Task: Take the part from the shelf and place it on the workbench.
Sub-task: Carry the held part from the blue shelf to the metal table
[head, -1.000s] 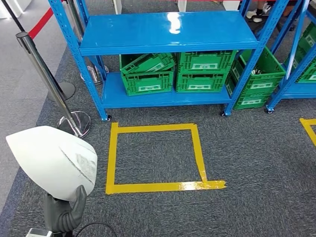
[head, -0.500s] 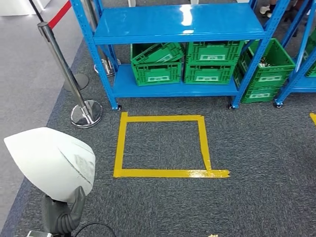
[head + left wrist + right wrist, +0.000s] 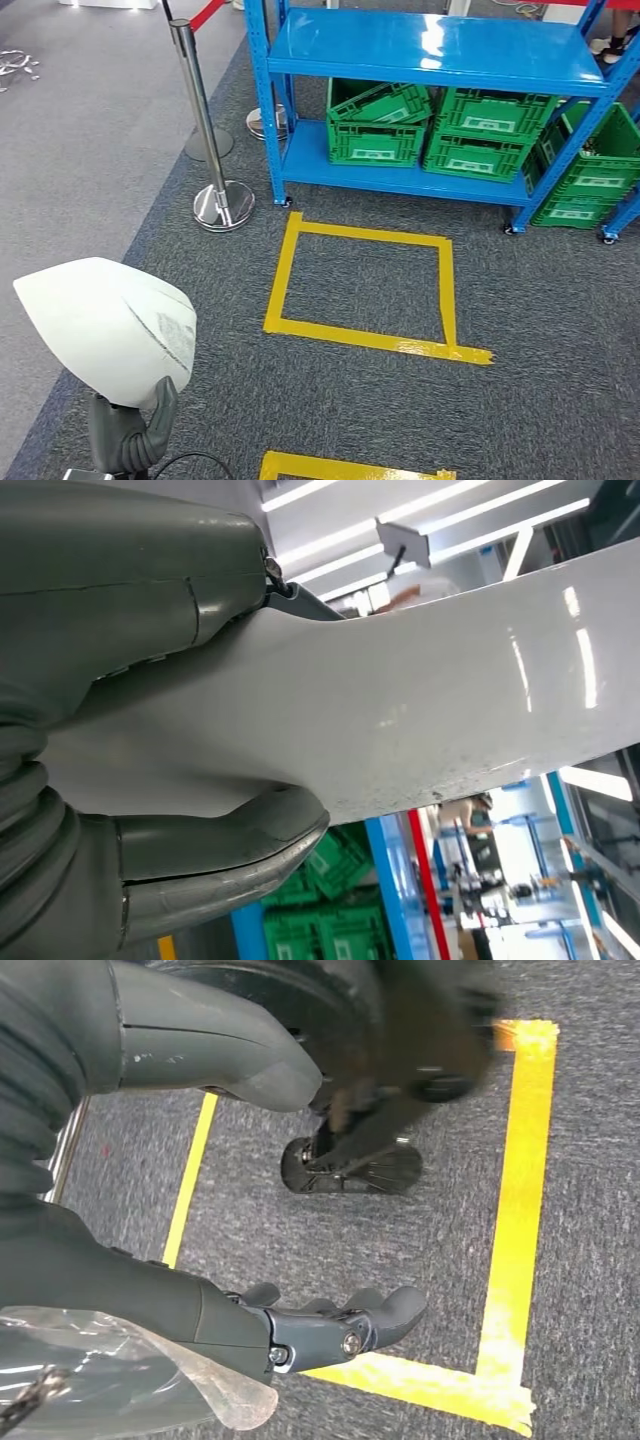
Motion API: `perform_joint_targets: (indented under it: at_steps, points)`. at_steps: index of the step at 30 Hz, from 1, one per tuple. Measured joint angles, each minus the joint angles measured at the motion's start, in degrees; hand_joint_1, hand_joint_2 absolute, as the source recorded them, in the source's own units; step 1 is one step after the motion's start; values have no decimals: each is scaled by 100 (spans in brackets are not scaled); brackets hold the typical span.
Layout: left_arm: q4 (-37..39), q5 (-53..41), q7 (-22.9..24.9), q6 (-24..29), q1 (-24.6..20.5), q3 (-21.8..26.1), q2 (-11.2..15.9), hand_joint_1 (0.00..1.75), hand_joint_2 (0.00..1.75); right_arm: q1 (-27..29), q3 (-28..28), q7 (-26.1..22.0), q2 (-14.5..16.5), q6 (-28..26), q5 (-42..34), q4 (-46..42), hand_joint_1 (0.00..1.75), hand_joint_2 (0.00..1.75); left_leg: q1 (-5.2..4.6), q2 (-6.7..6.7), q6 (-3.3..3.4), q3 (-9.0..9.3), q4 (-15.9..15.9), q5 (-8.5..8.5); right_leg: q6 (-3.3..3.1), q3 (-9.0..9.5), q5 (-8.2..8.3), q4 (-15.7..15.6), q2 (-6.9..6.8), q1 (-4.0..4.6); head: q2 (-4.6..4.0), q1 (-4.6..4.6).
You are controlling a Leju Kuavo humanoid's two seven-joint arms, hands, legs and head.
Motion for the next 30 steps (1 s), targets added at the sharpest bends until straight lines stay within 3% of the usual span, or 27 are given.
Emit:
perform_joint_targets:
  at_steps: [1,3,6,13,15,17,19,21,22,23,25,26,28,29,30]
  points:
    - [0,4,0,17,-3,-16,11,175,175,-3,-22,-5,-3,0,20,-1,0,175,-5,-61,-12,-57,50,20,-31,228,65,-362,128,1,0,-7]
    - [-1,11,0,45,-6,-52,35,175,175,-3,-70,-10,-9,0,60,-3,0,175,11,-170,-66,-155,113,71,-70,397,72,-650,258,18,0,-18]
    - [-5,13,0,58,5,-91,61,175,175,5,-109,-9,-9,0,86,-5,0,175,40,-307,-142,-220,117,149,-107,392,135,-649,115,40,0,-22]
    - [-9,13,0,61,8,-94,64,175,175,4,-112,-9,-8,-1,86,-4,0,175,29,-342,-156,-230,119,164,-120,387,159,-670,84,30,0,-21]
    - [-16,13,0,64,15,-94,76,175,175,-4,-119,-10,7,-2,92,-5,0,175,7,-267,-171,-276,186,98,-140,377,199,-708,-2,-7,0,-25]
    - [-27,13,0,66,12,-97,109,175,175,-6,-152,-12,22,-1,104,-6,0,175,53,11,-270,-550,860,-292,-163,300,254,-734,-257,-42,0,-81]
    - [-36,11,0,78,3,-105,148,175,175,-14,-196,-18,25,2,127,-6,0,175,141,438,-348,-302,742,-380,-104,231,297,-717,-656,-37,0,-122]
    - [-43,6,0,120,18,-106,172,175,175,-42,-227,-27,31,4,170,-6,0,175,150,610,-282,129,27,-125,4,229,334,-704,-930,-25,0,-105]
    - [-55,0,0,157,38,-106,178,175,175,-54,-236,-32,37,4,203,-5,0,175,141,544,-213,97,21,-92,54,224,341,-704,-968,-24,0,-97]
    - [-74,-6,-1,199,74,-103,181,175,175,-67,-241,-33,42,0,245,-5,0,175,147,498,-170,80,4,-64,87,203,308,-681,-907,-33,0,-94]
    - [-177,35,-2,320,183,-89,190,175,175,-81,-236,-32,62,-52,381,-1,0,175,162,402,-86,56,-32,-5,127,36,44,-333,-590,-52,0,-72]
    - [-259,88,-2,378,264,-66,196,175,175,-82,-230,-29,74,-100,456,7,0,175,155,356,-60,35,-35,13,131,-127,-168,32,-405,-56,0,-60]
    - [-438,223,-2,448,447,24,222,175,175,-83,-212,-26,95,-219,568,41,0,175,123,240,-24,-5,-29,37,121,-471,-500,824,-252,-54,0,-55]
    - [-513,271,-2,450,535,89,238,175,175,-88,-201,-31,99,-268,593,67,0,175,107,168,-16,-17,-23,45,113,-550,-513,1006,-236,-53,0,-56]
    - [-577,304,-2,434,605,151,253,175,175,-100,-193,-39,99,-313,609,96,0,175,94,87,-11,-23,-13,50,101,-518,-408,955,-223,-53,0,-58]
